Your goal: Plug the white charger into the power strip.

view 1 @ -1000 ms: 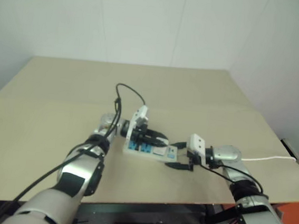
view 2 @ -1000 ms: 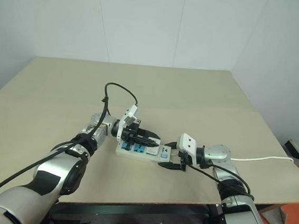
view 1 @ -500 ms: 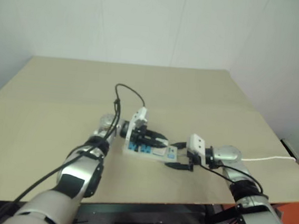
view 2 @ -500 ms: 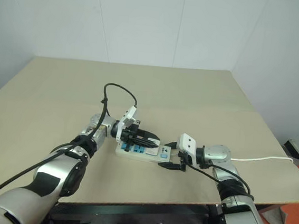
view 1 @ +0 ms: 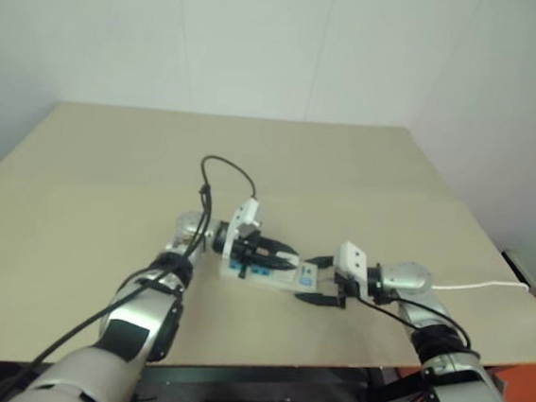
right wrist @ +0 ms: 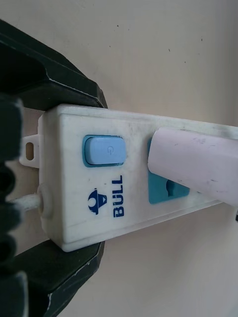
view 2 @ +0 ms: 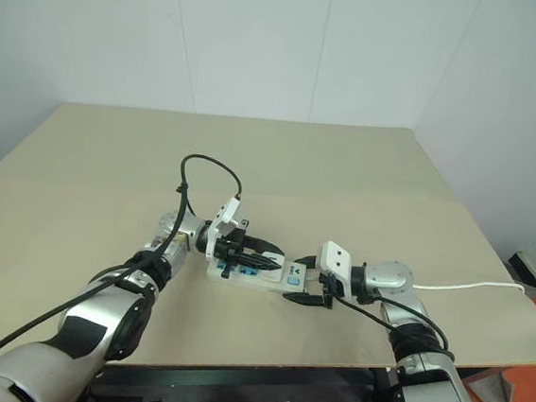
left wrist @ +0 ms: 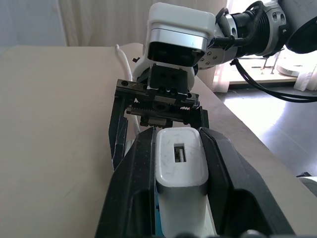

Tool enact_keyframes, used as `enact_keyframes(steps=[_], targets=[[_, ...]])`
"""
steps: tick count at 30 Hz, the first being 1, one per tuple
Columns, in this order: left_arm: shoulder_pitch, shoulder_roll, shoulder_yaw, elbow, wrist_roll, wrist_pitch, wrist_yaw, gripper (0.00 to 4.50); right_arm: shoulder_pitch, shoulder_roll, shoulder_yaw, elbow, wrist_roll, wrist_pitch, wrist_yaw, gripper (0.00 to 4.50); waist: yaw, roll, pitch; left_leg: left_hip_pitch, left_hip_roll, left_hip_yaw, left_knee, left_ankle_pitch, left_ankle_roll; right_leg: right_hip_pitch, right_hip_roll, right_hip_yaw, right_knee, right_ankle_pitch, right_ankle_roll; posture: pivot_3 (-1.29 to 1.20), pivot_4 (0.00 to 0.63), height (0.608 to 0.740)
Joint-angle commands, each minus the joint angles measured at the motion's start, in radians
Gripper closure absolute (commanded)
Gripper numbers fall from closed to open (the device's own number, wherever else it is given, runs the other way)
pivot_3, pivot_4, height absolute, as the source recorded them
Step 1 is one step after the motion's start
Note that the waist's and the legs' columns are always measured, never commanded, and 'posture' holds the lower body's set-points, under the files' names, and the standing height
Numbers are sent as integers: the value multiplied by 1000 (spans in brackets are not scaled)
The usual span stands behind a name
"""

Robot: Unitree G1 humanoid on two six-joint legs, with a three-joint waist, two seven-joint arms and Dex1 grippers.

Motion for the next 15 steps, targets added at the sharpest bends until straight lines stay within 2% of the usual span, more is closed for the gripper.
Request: enact_keyframes(steps=[1,10,15], targets=[[43,9,-26,23,50,-16,-5,3489,47,-10,51,36,-71,6,-4,1087,0,0,0,0,0,0,0,0,0,0,0,0,0,0,0,0,150,740],[82,32,-99,33,145,-111,40,3489,48,-7,56,36,-78,3,-14,1087,4,0,-12,3,0,0,-1,0,0,2,0,0,-1,0,-1,0,150,740],[76,23,-70,38,113,-65,62,3489,52,-5,61,34,-79,2,-20,1087,6,-1,-22,4,0,0,-2,0,0,3,0,0,-1,-4,-7,0,150,740]])
